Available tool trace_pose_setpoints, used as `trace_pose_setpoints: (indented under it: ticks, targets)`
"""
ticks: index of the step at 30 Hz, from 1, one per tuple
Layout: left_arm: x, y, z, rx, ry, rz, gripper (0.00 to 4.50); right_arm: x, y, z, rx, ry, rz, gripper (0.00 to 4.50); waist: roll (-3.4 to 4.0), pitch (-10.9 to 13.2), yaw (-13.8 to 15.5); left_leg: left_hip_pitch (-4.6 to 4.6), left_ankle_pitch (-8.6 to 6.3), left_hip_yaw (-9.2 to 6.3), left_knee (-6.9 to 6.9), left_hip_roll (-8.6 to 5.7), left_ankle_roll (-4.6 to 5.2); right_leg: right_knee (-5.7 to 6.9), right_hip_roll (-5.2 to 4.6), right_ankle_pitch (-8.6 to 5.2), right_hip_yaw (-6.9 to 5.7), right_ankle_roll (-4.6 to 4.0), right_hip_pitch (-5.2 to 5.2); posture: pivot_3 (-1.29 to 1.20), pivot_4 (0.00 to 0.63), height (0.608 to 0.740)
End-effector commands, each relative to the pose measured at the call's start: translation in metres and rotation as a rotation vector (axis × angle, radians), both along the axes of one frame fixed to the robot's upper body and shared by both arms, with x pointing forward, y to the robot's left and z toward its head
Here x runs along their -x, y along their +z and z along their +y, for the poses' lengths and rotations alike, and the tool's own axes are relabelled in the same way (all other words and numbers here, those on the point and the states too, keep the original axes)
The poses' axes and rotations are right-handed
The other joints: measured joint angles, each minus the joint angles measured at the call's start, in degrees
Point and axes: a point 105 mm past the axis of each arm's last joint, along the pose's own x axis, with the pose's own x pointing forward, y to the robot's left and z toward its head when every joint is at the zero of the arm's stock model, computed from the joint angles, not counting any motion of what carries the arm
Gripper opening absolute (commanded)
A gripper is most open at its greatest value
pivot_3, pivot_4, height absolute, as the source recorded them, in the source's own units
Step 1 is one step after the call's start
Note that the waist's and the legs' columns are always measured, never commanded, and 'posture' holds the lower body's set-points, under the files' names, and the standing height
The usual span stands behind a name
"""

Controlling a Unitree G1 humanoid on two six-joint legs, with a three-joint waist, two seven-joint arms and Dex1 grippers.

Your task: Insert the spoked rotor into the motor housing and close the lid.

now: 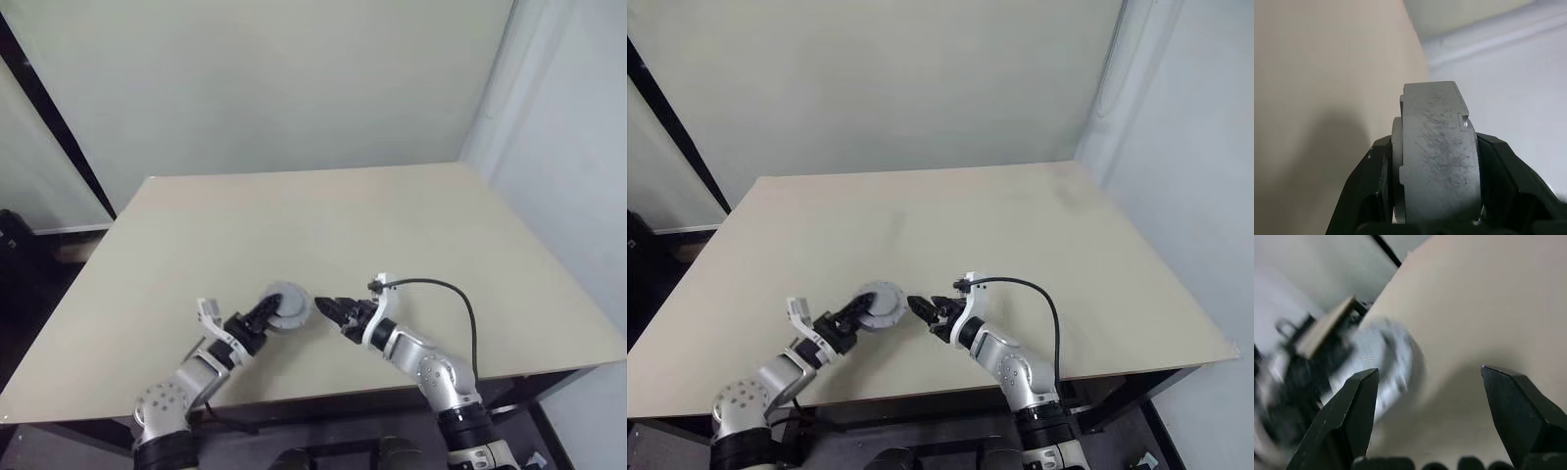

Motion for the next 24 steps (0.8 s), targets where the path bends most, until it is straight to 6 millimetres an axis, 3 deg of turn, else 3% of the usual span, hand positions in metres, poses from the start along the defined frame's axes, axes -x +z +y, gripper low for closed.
trace_pose_setpoints:
  ticks: [1,7,10,24]
  targets:
    - [-0.013,0.031,0.025,-0.199,0.096,-0.130,2.00,0.004,0.025,0.004,0.102,0.069,-0.279,3.62,0.00,0.0,0.0,0.01,0.00,0.01,0.02,-0.01,0.00,0.00,0.00,0.00,0.01,-0.01,0.02,0.00,0.000,0.740]
    - [-0.031,0.028,0.072,-0.547,0.282,-0.125,2.00,0.016,0.022,0.006,0.300,0.204,-0.524,3.62,-0.06,0.0,0.3,0.03,0.01,-0.01,0.05,-0.04,-0.01,0.00,0.00,-0.01,0.04,-0.03,0.07,0.00,0.000,0.740]
    - [-0.037,0.022,0.084,-0.649,0.326,-0.110,2.00,0.020,0.020,0.009,0.332,0.246,-0.565,3.62,-0.11,0.0,0.4,0.03,0.01,-0.04,0.06,-0.04,-0.01,0.02,0.01,0.02,0.03,0.02,0.08,0.00,0.000,0.740]
    - [-0.042,-0.015,0.099,-0.744,0.358,0.016,2.00,0.021,0.015,0.009,0.376,0.269,-0.576,3.62,-0.43,-0.1,1.4,0.21,0.01,-0.06,0.16,-0.05,-0.01,0.07,0.01,0.08,0.02,0.07,0.29,0.00,0.000,0.740]
